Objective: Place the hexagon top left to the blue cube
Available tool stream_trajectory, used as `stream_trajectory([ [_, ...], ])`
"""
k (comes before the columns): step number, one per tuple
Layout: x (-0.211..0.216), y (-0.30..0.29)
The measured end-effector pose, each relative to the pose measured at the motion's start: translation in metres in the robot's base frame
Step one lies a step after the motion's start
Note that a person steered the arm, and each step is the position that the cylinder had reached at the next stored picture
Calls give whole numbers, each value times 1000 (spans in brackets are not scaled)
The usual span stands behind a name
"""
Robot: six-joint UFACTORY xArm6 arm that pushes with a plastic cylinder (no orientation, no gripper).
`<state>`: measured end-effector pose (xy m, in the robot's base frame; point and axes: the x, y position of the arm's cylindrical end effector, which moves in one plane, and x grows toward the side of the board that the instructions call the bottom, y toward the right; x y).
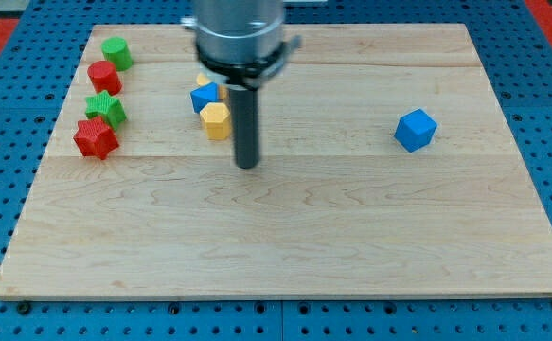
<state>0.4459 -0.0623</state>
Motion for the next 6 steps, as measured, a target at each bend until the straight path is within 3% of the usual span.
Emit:
stream_trajectory([
  [1,-41,-92],
  [2,-60,-89],
  [5,-42,128],
  [6,-42,126],
])
